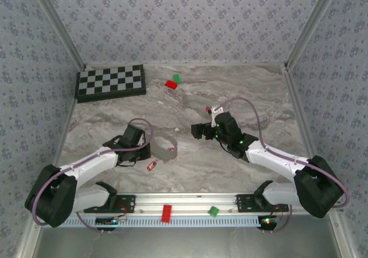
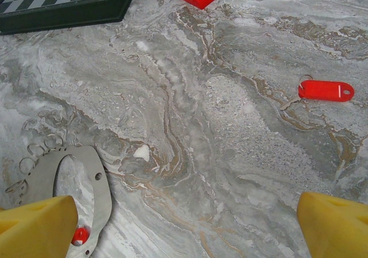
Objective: Put the keys on the keyring
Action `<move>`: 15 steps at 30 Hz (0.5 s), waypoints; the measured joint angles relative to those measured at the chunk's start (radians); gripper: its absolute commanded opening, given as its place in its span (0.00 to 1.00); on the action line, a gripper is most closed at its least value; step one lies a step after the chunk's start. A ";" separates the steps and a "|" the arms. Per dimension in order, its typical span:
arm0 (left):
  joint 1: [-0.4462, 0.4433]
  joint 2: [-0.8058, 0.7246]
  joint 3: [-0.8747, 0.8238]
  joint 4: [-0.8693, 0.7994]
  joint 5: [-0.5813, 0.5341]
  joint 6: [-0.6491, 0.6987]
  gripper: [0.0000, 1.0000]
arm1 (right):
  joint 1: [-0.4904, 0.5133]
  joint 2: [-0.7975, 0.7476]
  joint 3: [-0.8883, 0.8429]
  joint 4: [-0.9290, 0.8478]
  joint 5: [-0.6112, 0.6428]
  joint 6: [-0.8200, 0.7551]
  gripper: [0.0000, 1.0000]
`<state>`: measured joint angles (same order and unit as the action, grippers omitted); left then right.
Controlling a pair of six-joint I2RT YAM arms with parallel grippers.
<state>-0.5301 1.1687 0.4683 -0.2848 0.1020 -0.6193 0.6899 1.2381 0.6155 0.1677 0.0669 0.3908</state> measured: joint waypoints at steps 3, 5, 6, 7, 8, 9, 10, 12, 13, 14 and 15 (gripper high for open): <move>0.000 0.000 0.000 0.000 0.000 0.001 0.00 | 0.000 0.000 0.000 0.000 0.000 0.000 1.00; 0.000 -0.004 0.000 -0.003 -0.001 0.001 0.00 | 0.000 0.000 0.000 0.001 0.000 0.000 1.00; 0.000 -0.009 0.000 -0.005 -0.002 0.002 0.00 | 0.000 0.000 0.000 0.001 0.000 0.000 1.00; 0.000 -0.016 0.000 -0.009 -0.002 0.002 0.00 | 0.000 0.000 0.000 0.002 0.000 0.000 1.00; -0.002 -0.026 0.001 -0.014 -0.006 0.006 0.00 | 0.000 0.000 0.000 0.002 0.000 0.000 1.00; -0.003 -0.039 0.004 -0.024 -0.013 0.009 0.00 | 0.000 0.000 0.000 0.003 0.000 0.000 1.00; -0.007 -0.052 0.010 -0.033 -0.018 0.014 0.00 | 0.000 0.000 0.000 0.004 0.000 0.000 1.00; -0.022 -0.082 0.031 -0.056 -0.042 0.029 0.00 | 0.000 0.000 0.000 0.006 0.000 0.000 1.00; -0.030 -0.092 0.043 -0.064 -0.051 0.037 0.00 | 0.000 0.000 0.000 0.007 0.001 0.000 1.00; -0.042 -0.102 0.061 -0.071 -0.067 0.047 0.00 | 0.000 0.000 0.000 0.008 0.002 0.000 0.99; -0.053 -0.109 0.078 -0.076 -0.082 0.056 0.00 | 0.000 0.000 0.000 0.008 0.005 0.000 1.00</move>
<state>-0.5827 1.0592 0.5461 -0.3603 0.0200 -0.5636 0.6899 1.2377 0.6155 0.1757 0.0715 0.3908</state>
